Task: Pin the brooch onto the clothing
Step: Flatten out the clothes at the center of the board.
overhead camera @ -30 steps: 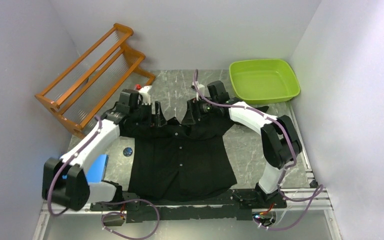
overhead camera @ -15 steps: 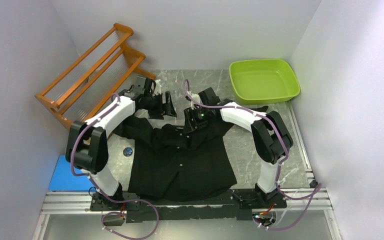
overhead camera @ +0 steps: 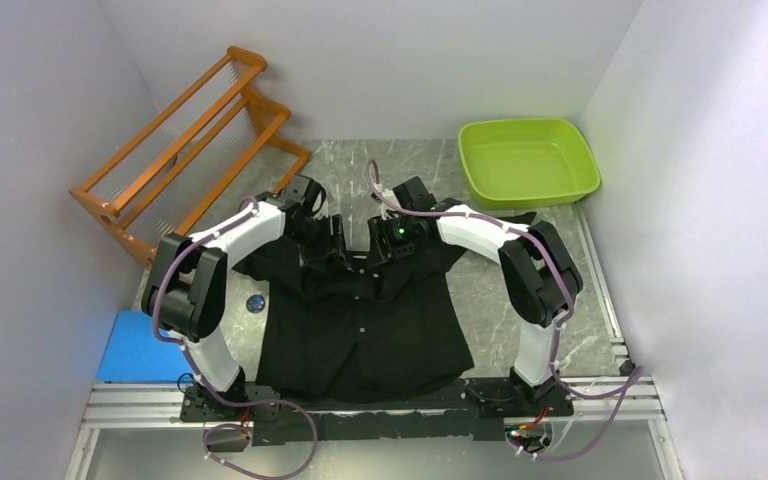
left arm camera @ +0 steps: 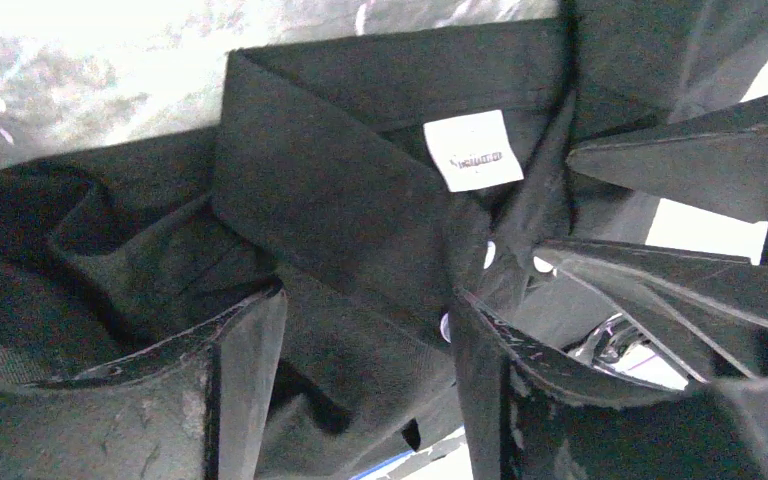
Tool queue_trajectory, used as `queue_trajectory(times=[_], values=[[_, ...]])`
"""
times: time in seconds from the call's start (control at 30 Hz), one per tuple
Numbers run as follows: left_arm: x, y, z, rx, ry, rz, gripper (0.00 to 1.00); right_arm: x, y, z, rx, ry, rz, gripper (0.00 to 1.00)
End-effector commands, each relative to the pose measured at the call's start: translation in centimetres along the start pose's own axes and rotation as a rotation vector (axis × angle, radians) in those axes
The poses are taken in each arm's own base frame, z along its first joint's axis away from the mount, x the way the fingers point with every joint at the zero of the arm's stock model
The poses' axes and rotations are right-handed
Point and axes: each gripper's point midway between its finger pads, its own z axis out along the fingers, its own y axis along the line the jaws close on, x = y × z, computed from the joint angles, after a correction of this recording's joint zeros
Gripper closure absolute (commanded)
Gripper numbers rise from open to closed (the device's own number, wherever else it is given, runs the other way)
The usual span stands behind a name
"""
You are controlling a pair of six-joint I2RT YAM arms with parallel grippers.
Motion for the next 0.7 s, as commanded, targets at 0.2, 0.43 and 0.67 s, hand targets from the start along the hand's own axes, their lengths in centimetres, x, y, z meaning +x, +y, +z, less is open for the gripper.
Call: queue_trajectory(times=[0.2, 0.43, 0.67], values=[[-1.5, -1.5, 0.1, 0.072, -0.104, -0.038, 0.78, -0.5, -3.1, -0.2, 0.214, -0.026, 0.051, 0.53], [-3.3, -3.5, -2.2, 0.150, -0.220, 0.033, 0.97, -1.0, -7.1, -2.3, 0.300, -0.077, 0.173, 0.50], [-4.0, -6.6, -6.0, 0.319, -0.383, 0.147, 0.97, -3.0, -6.0, -5.4, 0.195, -0.175, 0.117, 0.41]])
